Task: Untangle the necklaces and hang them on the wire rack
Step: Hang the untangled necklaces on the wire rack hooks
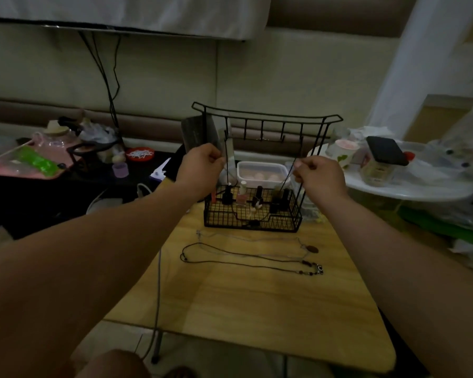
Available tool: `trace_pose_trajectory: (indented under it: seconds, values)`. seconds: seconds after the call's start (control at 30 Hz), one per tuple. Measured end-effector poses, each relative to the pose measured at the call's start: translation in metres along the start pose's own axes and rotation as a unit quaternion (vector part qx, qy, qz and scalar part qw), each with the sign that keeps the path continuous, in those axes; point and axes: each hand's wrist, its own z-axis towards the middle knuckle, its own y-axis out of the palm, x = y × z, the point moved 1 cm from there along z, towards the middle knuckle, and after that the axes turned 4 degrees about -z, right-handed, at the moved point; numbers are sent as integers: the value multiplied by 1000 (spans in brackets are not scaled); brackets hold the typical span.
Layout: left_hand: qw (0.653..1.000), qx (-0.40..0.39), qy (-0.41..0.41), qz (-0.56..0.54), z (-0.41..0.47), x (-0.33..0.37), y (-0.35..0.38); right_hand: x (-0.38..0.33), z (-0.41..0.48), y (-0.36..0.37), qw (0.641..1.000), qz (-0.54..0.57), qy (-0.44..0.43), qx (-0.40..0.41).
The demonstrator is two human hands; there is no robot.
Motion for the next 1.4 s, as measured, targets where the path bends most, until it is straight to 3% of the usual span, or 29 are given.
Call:
trace_pose_trajectory:
  seconds: [0.17,0.43,0.7,0.8,0.93,1.03,1.27,1.4]
  values:
    - [1000,-1,-11,-4,-7,3,8,2,-3,6,999,43,19,-12]
    - [994,-13,-52,-98,-15,4,17,7,-6,16,993,104,54,-17]
    - [997,-6,-57,-45,-63,-19,29,46,-40,26,991,75,101,-42]
    - [997,-71,-38,11,-86,-32,41,63,-62,29,989,23,112,-90]
    - [968,-234,-6,89,-108,-41,55,72,-84,34,980,-79,57,-171]
    - [937,-308,34,161,-117,-40,61,72,-97,31,962,-161,3,-222]
    - [874,-348,120,316,-131,-34,57,62,-123,33,893,-297,-122,-314]
    - [858,-352,136,347,-139,-30,61,52,-134,46,894,-292,-144,-307]
